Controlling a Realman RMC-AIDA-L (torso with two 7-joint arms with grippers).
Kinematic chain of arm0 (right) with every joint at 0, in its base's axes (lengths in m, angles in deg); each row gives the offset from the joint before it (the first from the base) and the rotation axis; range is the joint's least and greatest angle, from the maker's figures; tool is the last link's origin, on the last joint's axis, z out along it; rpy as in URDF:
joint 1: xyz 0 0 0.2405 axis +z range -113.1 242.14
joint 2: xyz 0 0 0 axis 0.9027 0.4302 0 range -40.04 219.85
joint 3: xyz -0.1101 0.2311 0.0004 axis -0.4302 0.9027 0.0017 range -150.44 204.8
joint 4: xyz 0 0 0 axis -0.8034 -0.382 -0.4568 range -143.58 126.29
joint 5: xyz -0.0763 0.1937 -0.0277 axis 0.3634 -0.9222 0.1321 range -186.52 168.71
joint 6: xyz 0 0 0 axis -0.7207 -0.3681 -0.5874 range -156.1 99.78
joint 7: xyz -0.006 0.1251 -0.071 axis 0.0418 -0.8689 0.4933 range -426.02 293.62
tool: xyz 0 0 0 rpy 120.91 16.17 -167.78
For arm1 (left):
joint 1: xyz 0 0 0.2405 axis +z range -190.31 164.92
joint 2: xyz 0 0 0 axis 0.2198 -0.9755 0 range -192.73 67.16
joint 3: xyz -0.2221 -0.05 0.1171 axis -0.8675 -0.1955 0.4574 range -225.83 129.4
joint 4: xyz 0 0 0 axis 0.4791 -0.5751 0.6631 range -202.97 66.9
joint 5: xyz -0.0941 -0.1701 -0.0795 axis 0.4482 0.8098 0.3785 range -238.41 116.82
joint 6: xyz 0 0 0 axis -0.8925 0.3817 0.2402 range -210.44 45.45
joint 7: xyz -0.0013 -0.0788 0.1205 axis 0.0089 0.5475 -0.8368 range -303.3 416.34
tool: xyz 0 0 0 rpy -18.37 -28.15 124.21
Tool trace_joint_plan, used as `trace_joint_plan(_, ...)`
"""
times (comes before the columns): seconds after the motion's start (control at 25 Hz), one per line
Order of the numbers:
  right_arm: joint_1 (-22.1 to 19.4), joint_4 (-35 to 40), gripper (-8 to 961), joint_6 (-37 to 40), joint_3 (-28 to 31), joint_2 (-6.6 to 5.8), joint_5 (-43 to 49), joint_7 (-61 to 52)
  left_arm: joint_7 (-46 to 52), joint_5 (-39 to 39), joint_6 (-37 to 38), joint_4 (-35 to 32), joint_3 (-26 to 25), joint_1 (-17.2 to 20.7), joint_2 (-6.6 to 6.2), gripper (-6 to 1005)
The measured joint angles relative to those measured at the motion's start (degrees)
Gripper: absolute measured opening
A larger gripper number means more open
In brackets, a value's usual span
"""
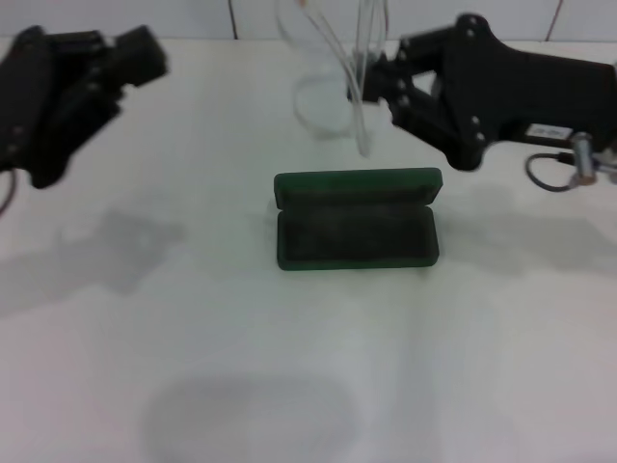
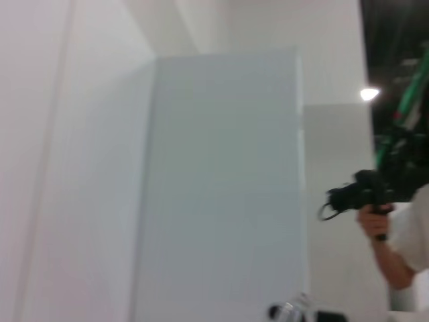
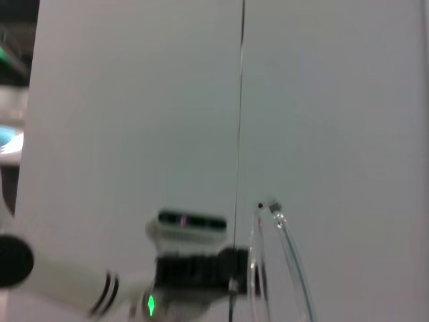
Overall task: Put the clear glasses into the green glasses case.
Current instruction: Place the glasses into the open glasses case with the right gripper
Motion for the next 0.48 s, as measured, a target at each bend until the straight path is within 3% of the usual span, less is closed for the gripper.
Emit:
trace_joint_plan(0.2,-3.7,17.8,52,1.2,9.5,1.86,21.9,-18.7,0.3,-0.3,-0.3,0.3,-2.1,1.9,-2.19,44)
trace_joint_plan(0.48,-2.2,37.9,52,5.8,13.9,3.36,45.3,-43.7,0.4,-1.4,-0.3,0.0,-3.4,2.7,-2.62,44)
